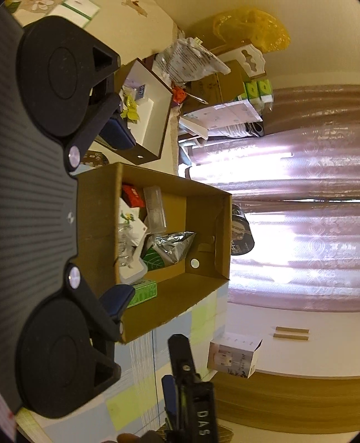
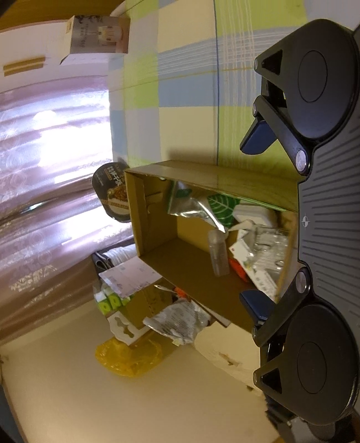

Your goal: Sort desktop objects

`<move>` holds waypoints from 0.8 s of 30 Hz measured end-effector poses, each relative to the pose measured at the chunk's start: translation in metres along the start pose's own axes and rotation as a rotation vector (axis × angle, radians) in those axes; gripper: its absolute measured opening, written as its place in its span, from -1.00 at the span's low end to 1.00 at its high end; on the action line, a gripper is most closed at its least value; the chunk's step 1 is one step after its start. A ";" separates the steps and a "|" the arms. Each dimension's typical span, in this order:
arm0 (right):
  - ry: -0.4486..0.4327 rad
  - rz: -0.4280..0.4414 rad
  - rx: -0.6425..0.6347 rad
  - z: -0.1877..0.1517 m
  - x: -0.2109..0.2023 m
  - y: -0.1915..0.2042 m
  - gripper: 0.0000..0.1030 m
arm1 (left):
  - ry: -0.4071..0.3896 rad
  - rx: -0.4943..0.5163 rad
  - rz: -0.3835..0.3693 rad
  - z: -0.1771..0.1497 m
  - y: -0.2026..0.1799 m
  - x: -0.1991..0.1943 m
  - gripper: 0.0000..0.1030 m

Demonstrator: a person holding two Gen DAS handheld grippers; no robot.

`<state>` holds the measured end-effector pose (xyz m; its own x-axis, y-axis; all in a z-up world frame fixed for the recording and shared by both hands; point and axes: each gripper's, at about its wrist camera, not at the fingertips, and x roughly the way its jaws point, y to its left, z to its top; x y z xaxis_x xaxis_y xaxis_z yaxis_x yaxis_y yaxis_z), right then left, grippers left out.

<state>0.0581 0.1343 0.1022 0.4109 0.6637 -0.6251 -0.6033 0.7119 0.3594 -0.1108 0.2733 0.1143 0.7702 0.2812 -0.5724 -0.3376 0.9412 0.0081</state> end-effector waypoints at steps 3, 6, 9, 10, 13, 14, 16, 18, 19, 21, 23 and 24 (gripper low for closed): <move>0.009 0.007 -0.009 -0.010 -0.007 0.005 0.96 | 0.024 -0.044 0.001 -0.006 -0.002 -0.012 0.98; 0.014 0.016 -0.021 -0.019 -0.015 0.009 0.96 | 0.031 -0.068 0.019 -0.011 -0.003 -0.025 0.98; 0.011 0.015 -0.028 -0.028 -0.024 0.013 0.96 | 0.042 -0.064 0.054 -0.015 -0.008 -0.036 0.98; 0.009 0.012 -0.026 -0.031 -0.027 0.014 0.96 | 0.044 -0.069 0.059 -0.015 -0.008 -0.039 0.98; 0.010 0.018 -0.020 -0.038 -0.034 0.018 0.96 | 0.052 -0.078 0.078 -0.020 -0.011 -0.050 0.98; 0.010 0.022 -0.020 -0.040 -0.037 0.019 0.96 | 0.057 -0.077 0.084 -0.021 -0.014 -0.052 0.98; 0.011 0.026 -0.030 -0.045 -0.044 0.022 0.96 | 0.064 -0.083 0.093 -0.023 -0.018 -0.057 0.98; 0.008 0.022 -0.046 -0.050 -0.050 0.024 0.96 | 0.063 -0.098 0.090 -0.026 -0.021 -0.063 0.98; 0.005 0.018 -0.049 -0.052 -0.053 0.025 0.96 | 0.061 -0.109 0.087 -0.027 -0.022 -0.066 0.98; 0.001 0.013 -0.045 -0.058 -0.060 0.024 0.96 | 0.058 -0.128 0.080 -0.028 -0.024 -0.071 0.98; 0.002 0.005 -0.040 -0.061 -0.064 0.023 0.96 | 0.058 -0.137 0.080 -0.029 -0.027 -0.076 0.98; 0.001 0.001 -0.040 -0.064 -0.066 0.023 0.96 | 0.055 -0.138 0.079 -0.030 -0.028 -0.078 0.98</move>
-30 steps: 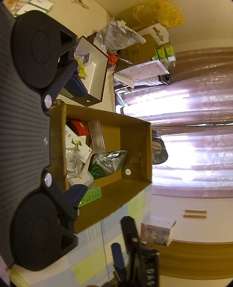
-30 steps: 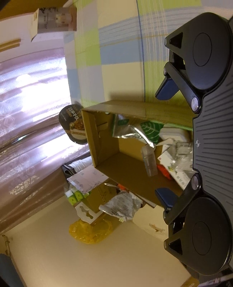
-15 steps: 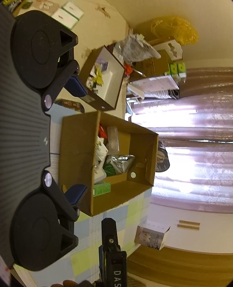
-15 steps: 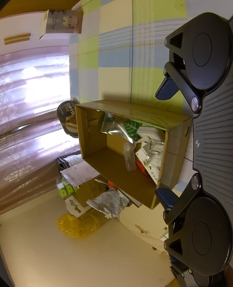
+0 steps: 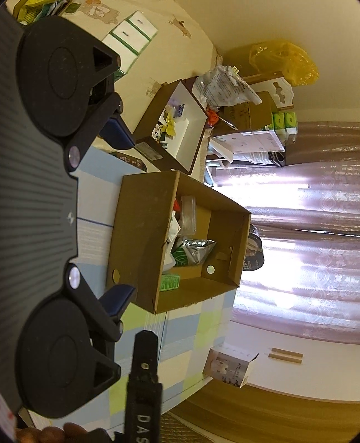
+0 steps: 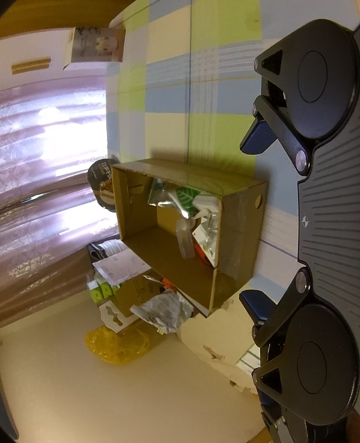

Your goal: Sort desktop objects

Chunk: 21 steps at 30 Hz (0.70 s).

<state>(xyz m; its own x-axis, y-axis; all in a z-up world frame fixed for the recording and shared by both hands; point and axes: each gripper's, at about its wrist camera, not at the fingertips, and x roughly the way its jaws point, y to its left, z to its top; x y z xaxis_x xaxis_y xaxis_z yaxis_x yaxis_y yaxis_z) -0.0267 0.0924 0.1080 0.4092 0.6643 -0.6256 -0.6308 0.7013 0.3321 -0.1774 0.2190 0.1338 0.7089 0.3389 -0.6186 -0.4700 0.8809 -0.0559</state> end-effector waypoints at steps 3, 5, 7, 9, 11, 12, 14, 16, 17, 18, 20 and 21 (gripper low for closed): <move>-0.004 -0.010 -0.002 -0.005 -0.006 0.001 0.96 | -0.007 0.003 0.011 -0.002 -0.004 -0.005 0.98; -0.009 -0.017 -0.008 -0.009 -0.010 0.003 0.96 | -0.006 0.016 0.016 -0.002 -0.008 -0.007 0.98; -0.018 -0.031 -0.010 -0.012 -0.013 0.005 0.96 | -0.002 0.028 0.021 -0.003 -0.011 -0.007 0.98; -0.024 -0.044 -0.012 -0.015 -0.014 0.005 0.96 | 0.005 0.037 0.023 -0.004 -0.012 -0.007 0.98; -0.024 -0.053 -0.010 -0.017 -0.015 0.004 0.96 | 0.006 0.043 0.030 -0.005 -0.013 -0.006 0.98; -0.021 -0.056 -0.008 -0.018 -0.015 0.004 0.96 | 0.006 0.047 0.037 -0.006 -0.012 -0.005 0.98; -0.015 -0.066 -0.007 -0.020 -0.014 0.002 0.96 | 0.009 0.054 0.053 -0.007 -0.011 -0.004 0.98; -0.008 -0.068 -0.007 -0.022 -0.013 0.001 0.96 | 0.013 0.052 0.062 -0.010 -0.008 -0.002 0.98; -0.003 -0.068 -0.007 -0.023 -0.012 0.000 0.96 | 0.016 0.049 0.065 -0.010 -0.007 -0.002 0.98; 0.002 -0.069 -0.006 -0.024 -0.011 0.000 0.96 | 0.017 0.047 0.068 -0.011 -0.004 -0.001 0.98; 0.010 -0.069 -0.006 -0.027 -0.010 -0.001 0.96 | 0.019 0.045 0.071 -0.013 -0.002 -0.001 0.98; 0.012 -0.069 -0.006 -0.028 -0.009 -0.001 0.96 | 0.020 0.045 0.072 -0.013 -0.001 0.000 0.98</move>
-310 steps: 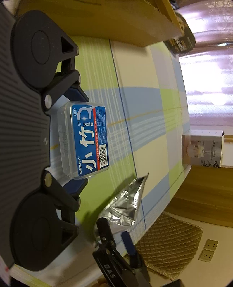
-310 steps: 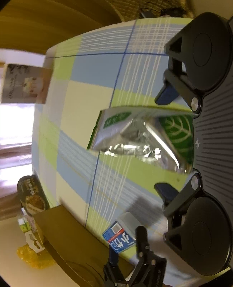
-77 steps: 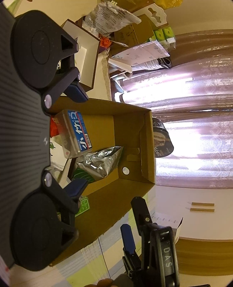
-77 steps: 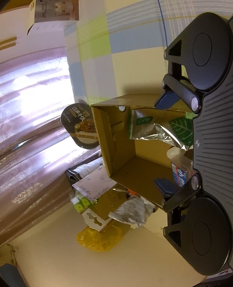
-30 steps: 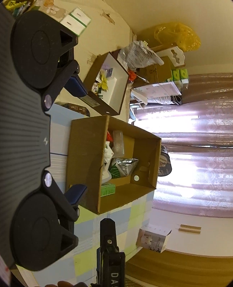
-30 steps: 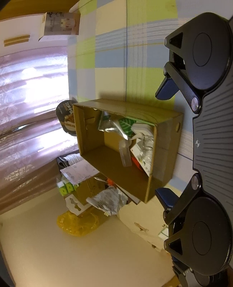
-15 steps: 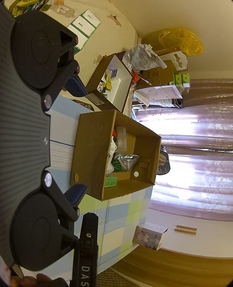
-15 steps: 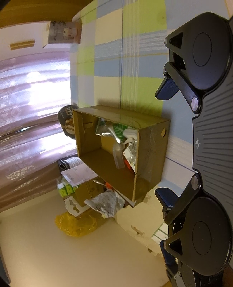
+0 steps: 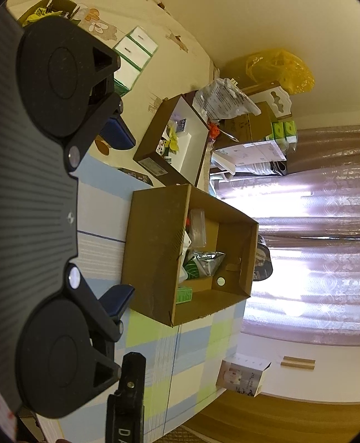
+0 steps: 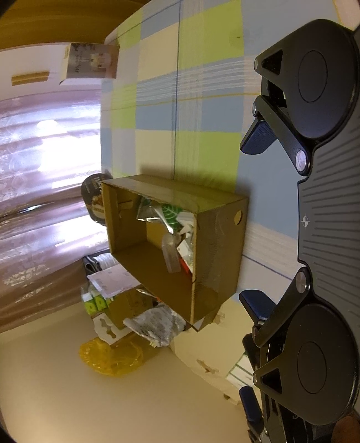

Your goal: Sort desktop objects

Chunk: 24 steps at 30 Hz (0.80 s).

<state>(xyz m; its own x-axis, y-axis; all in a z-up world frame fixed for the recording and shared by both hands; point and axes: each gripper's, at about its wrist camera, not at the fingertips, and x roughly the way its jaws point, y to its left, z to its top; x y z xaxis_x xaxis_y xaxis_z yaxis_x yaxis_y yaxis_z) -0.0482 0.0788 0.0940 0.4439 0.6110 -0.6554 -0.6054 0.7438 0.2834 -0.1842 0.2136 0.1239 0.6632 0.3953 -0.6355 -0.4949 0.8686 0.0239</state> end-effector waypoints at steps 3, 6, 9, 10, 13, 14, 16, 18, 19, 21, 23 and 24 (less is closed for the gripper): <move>0.004 0.000 -0.005 -0.002 0.001 0.000 0.96 | 0.001 0.002 0.001 -0.001 0.001 0.001 0.98; 0.004 -0.003 -0.013 -0.003 0.001 0.001 0.97 | 0.003 0.000 -0.001 -0.002 0.002 0.001 0.98; 0.003 -0.007 -0.017 -0.004 0.001 0.001 0.97 | 0.004 0.000 -0.003 -0.003 0.002 0.002 0.98; 0.003 -0.009 -0.018 -0.004 0.001 0.001 0.97 | 0.005 0.001 -0.004 -0.003 0.001 0.002 0.98; -0.003 -0.018 -0.024 -0.004 0.001 0.002 0.96 | 0.005 0.003 -0.005 -0.004 0.001 0.002 0.98; -0.005 -0.021 -0.027 -0.004 0.001 0.002 0.96 | 0.005 0.004 -0.007 -0.005 0.001 0.002 0.98; -0.006 -0.025 -0.030 -0.004 0.002 0.002 0.97 | 0.007 0.003 -0.009 -0.006 0.001 0.002 0.98; -0.006 -0.025 -0.029 -0.005 0.002 0.001 0.96 | 0.007 0.002 -0.008 -0.005 0.001 0.002 0.98; -0.006 -0.026 -0.030 -0.005 0.002 0.001 0.96 | 0.006 0.002 -0.009 -0.005 0.001 0.003 0.98; -0.006 -0.026 -0.031 -0.005 0.002 0.001 0.97 | 0.007 0.004 -0.007 -0.005 0.000 0.003 0.98; -0.006 -0.027 -0.033 -0.005 0.002 0.000 0.97 | 0.007 0.004 -0.009 -0.005 0.001 0.003 0.98; -0.005 -0.028 -0.034 -0.005 0.002 0.000 0.97 | 0.007 0.003 -0.011 -0.005 0.001 0.003 0.98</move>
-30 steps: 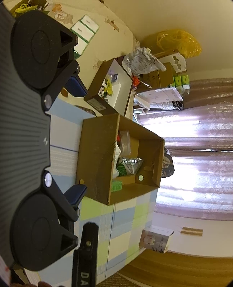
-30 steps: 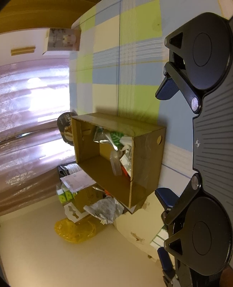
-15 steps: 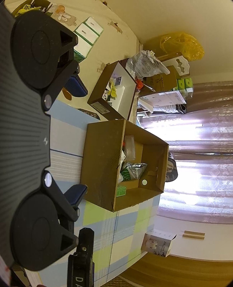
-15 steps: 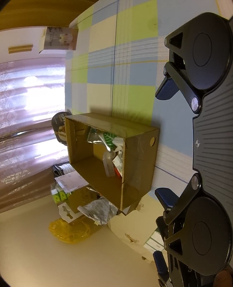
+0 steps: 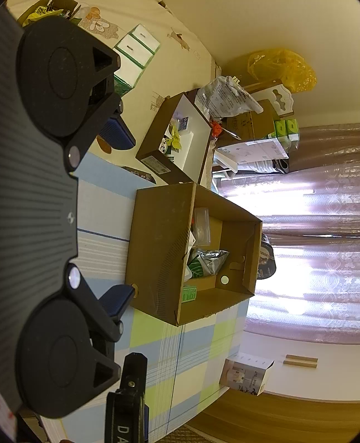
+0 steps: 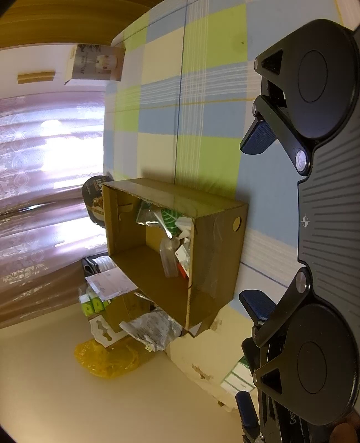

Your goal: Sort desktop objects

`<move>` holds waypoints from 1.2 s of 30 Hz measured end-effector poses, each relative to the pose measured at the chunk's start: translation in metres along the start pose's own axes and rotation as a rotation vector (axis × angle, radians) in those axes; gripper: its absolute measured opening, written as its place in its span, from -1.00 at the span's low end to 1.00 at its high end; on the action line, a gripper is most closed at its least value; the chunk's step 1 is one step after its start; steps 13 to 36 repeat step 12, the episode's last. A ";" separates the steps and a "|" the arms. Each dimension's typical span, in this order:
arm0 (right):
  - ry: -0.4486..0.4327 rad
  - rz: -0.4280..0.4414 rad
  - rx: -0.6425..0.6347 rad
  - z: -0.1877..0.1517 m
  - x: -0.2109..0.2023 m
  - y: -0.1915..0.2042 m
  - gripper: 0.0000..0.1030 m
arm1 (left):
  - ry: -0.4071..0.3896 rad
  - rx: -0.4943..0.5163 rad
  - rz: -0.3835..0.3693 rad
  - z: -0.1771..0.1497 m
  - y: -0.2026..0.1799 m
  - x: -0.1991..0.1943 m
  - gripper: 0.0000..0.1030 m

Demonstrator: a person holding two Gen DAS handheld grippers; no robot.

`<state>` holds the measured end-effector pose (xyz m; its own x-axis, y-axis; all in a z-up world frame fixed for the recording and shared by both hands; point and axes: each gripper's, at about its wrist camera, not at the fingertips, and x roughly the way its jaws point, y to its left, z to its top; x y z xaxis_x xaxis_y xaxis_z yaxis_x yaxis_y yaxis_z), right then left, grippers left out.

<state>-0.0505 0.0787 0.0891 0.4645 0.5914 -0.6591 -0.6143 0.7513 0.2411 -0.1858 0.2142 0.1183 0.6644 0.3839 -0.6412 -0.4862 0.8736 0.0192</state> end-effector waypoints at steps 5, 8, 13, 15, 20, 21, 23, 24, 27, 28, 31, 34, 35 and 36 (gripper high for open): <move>0.001 -0.003 -0.005 -0.001 0.000 0.000 0.97 | 0.002 -0.004 -0.001 -0.001 0.001 0.001 0.98; 0.001 -0.005 -0.004 -0.001 0.000 -0.001 0.96 | -0.001 -0.009 0.003 -0.001 0.001 0.001 0.98; 0.003 -0.006 -0.003 -0.001 0.001 -0.002 0.97 | -0.014 -0.011 0.016 -0.002 0.001 0.000 0.98; 0.003 -0.006 -0.003 -0.001 0.001 -0.002 0.97 | -0.014 -0.011 0.016 -0.002 0.001 0.000 0.98; 0.003 -0.006 -0.003 -0.001 0.001 -0.002 0.97 | -0.014 -0.011 0.016 -0.002 0.001 0.000 0.98; 0.003 -0.006 -0.003 -0.001 0.001 -0.002 0.97 | -0.014 -0.011 0.016 -0.002 0.001 0.000 0.98; 0.003 -0.006 -0.003 -0.001 0.001 -0.002 0.97 | -0.014 -0.011 0.016 -0.002 0.001 0.000 0.98; 0.003 -0.006 -0.003 -0.001 0.001 -0.002 0.97 | -0.014 -0.011 0.016 -0.002 0.001 0.000 0.98; 0.003 -0.006 -0.003 -0.001 0.001 -0.002 0.97 | -0.014 -0.011 0.016 -0.002 0.001 0.000 0.98; 0.003 -0.006 -0.003 -0.001 0.001 -0.002 0.97 | -0.014 -0.011 0.016 -0.002 0.001 0.000 0.98; 0.003 -0.006 -0.003 -0.001 0.001 -0.002 0.97 | -0.014 -0.011 0.016 -0.002 0.001 0.000 0.98; 0.003 -0.006 -0.003 -0.001 0.001 -0.002 0.97 | -0.014 -0.011 0.016 -0.002 0.001 0.000 0.98; 0.003 -0.006 -0.003 -0.001 0.001 -0.002 0.97 | -0.014 -0.011 0.016 -0.002 0.001 0.000 0.98; 0.003 -0.006 -0.003 -0.001 0.001 -0.002 0.97 | -0.014 -0.011 0.016 -0.002 0.001 0.000 0.98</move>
